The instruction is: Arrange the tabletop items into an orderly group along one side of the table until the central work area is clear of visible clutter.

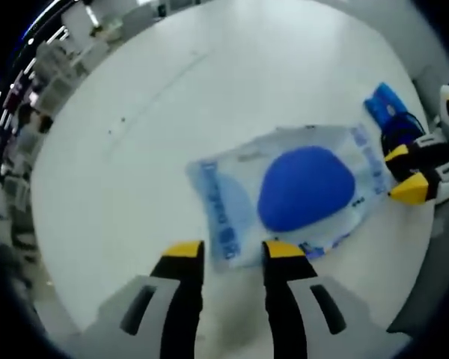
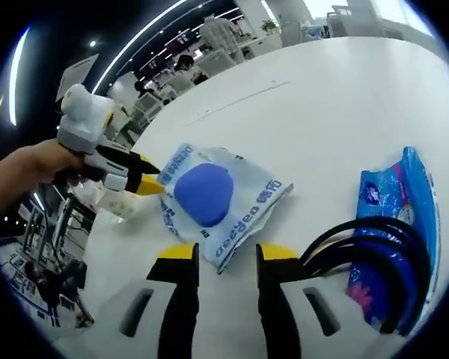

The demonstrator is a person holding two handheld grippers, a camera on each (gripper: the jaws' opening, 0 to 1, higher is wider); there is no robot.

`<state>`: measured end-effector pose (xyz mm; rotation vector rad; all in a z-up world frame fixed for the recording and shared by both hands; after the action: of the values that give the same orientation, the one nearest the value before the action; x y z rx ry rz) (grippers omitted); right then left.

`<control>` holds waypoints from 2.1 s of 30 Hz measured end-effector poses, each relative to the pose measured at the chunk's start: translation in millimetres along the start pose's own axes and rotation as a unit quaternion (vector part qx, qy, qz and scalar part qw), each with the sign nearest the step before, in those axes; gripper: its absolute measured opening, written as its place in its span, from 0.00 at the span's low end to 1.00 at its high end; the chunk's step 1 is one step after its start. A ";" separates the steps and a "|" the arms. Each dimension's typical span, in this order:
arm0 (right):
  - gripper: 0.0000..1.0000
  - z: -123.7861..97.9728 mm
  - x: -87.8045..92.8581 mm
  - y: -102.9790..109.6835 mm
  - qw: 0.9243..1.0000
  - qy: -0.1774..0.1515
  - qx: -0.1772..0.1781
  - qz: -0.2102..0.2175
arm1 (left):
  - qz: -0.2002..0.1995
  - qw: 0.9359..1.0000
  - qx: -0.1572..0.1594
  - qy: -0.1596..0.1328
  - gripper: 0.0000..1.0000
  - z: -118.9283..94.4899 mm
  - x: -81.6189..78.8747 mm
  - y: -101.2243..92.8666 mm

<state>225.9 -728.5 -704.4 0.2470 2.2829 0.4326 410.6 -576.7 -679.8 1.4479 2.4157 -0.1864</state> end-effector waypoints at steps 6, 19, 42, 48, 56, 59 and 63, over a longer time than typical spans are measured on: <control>0.18 5.8 1.0 0.8 1.000 0.003 -0.003 0.014 | -0.021 1.000 0.003 0.013 0.22 5.3 3.0 1.2; 0.03 4.4 2.9 -1.5 0.999 0.003 0.001 0.048 | -0.054 0.998 -0.014 0.023 0.01 2.9 7.8 -2.2; 0.00 -15.9 -12.9 -5.2 0.999 -0.020 0.005 0.044 | -0.075 0.997 -0.003 0.000 0.00 -26.1 11.8 -17.0; 0.00 -15.0 -19.8 -5.3 0.999 -0.022 0.005 0.030 | -0.098 0.995 -0.002 -0.008 0.00 -30.1 20.0 -16.3; 0.00 -11.0 -31.0 -5.6 1.000 -0.022 0.001 0.007 | -0.135 0.990 0.002 -0.030 0.00 -37.4 35.4 -17.2; 0.00 -9.7 -34.4 -6.4 1.000 -0.025 0.001 -0.006 | -0.155 0.987 0.007 -0.035 0.00 -38.3 42.5 -19.1; 0.00 -5.3 -37.0 -4.9 0.999 -0.021 -0.004 -0.028 | -0.168 0.985 0.007 -0.040 0.00 -39.3 52.5 -21.5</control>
<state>246.7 -745.8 -678.0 0.1862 2.2409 0.4040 360.9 -532.5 -661.4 1.0059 2.5795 -0.3319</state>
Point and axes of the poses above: the point that each gripper's makers call its tool centre point, and the gripper's own axes: z roughly forward along the fingers, y roughly to its left, x roughly out of its underside, the point moved 8 cm from there along -z, roughly backward along the fingers, and after that the axes turned 7 degrees about -z, right-handed, at the moved point
